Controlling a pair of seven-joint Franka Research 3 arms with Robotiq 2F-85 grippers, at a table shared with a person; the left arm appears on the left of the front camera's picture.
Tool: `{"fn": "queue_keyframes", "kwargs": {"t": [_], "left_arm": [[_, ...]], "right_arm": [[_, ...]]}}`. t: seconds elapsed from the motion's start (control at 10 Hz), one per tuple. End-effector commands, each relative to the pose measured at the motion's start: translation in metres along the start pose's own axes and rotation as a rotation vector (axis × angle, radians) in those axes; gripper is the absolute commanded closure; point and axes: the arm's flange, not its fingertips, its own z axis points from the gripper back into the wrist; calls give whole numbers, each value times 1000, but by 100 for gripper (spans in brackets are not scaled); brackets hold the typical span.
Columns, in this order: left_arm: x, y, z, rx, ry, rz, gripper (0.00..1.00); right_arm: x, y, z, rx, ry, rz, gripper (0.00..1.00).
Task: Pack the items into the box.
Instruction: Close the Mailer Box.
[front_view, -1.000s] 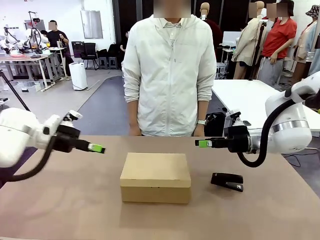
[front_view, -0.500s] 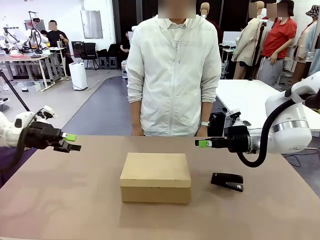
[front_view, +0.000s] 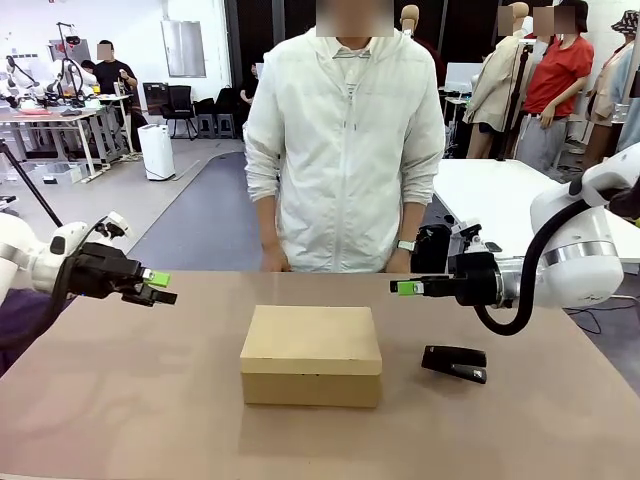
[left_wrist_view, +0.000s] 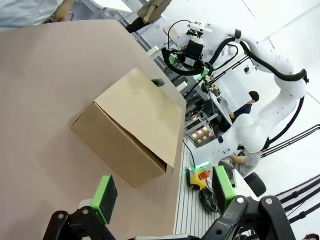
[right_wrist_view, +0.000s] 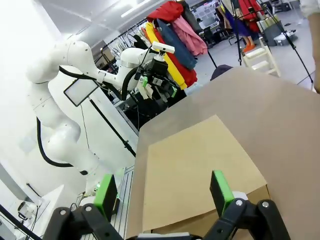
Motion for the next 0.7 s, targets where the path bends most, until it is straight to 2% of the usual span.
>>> {"fn": "queue_keyframes", "kwargs": {"t": [0.0, 0.2, 0.3, 0.4, 0.5, 0.6], "left_arm": [[-4, -4, 4, 5, 7, -11, 0], [-4, -4, 4, 5, 7, -11, 0], [-4, -4, 4, 5, 7, -11, 0], [-4, -4, 4, 5, 7, -11, 0], [-4, -4, 4, 5, 7, -11, 0], [-4, -4, 4, 5, 7, -11, 0]], "right_arm": [[-8, 1, 39, -159, -91, -313, 0], [-14, 25, 96, -296, -174, -588, 0], [-15, 36, 114, -317, -167, -651, 0], [-12, 42, 123, -305, -216, -656, 0], [-2, 38, 119, -284, -256, -561, 0], [-28, 22, 128, -328, -180, -608, 0]]}}
